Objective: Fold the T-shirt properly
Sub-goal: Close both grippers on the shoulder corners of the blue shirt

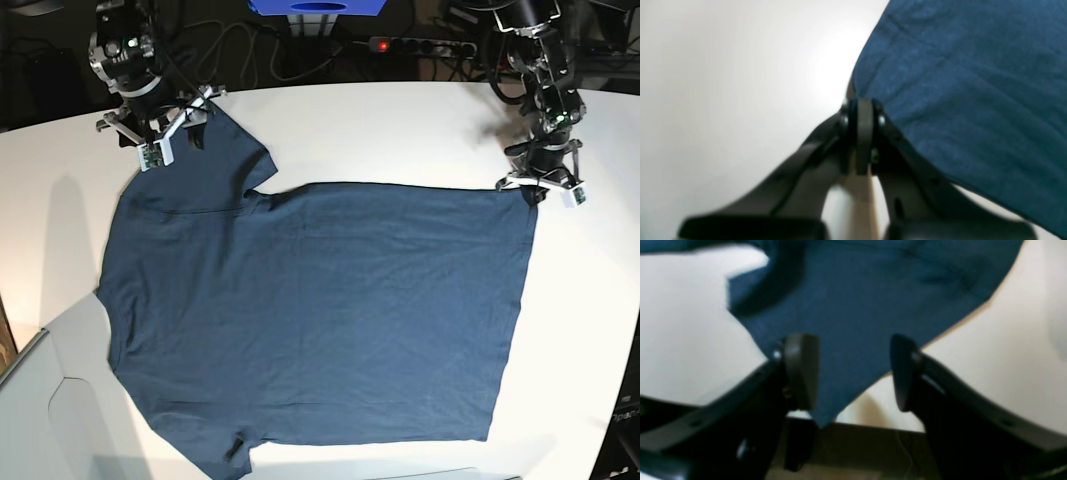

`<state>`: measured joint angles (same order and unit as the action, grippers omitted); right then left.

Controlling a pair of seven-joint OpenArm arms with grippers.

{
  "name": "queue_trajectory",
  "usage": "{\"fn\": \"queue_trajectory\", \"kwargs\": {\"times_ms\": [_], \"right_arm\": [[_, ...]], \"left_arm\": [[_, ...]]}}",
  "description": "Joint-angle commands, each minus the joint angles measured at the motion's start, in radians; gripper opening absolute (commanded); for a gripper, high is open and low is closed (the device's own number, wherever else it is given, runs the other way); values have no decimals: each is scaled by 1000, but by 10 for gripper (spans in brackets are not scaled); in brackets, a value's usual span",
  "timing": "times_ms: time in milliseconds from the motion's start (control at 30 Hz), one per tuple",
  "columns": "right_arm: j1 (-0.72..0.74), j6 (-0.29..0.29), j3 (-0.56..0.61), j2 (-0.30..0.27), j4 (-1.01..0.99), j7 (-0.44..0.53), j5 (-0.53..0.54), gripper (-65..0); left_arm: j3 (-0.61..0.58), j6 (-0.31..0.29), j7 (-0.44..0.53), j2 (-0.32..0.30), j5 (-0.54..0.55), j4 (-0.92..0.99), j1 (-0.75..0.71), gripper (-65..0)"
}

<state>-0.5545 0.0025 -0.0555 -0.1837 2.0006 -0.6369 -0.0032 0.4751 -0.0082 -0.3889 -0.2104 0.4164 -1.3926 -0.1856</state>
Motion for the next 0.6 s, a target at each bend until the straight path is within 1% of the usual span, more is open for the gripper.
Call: {"fn": "queue_trajectory", "kwargs": {"times_ms": [0, 100, 400, 567], "right_arm": [[3, 4, -4, -7, 1, 16, 1, -297], [9, 3, -4, -7, -41, 25, 1, -282], [52, 3, 9, -10, -153, 29, 1, -288], [55, 3, 10, -10, -172, 29, 1, -294]], "left_arm": [[6, 6, -26, -7, -6, -8, -12, -650], [6, 6, -26, -7, -4, -9, -25, -650], [7, 6, -26, -7, -4, -8, -30, -650], [7, 6, -26, -7, -4, -8, -32, -650]]}}
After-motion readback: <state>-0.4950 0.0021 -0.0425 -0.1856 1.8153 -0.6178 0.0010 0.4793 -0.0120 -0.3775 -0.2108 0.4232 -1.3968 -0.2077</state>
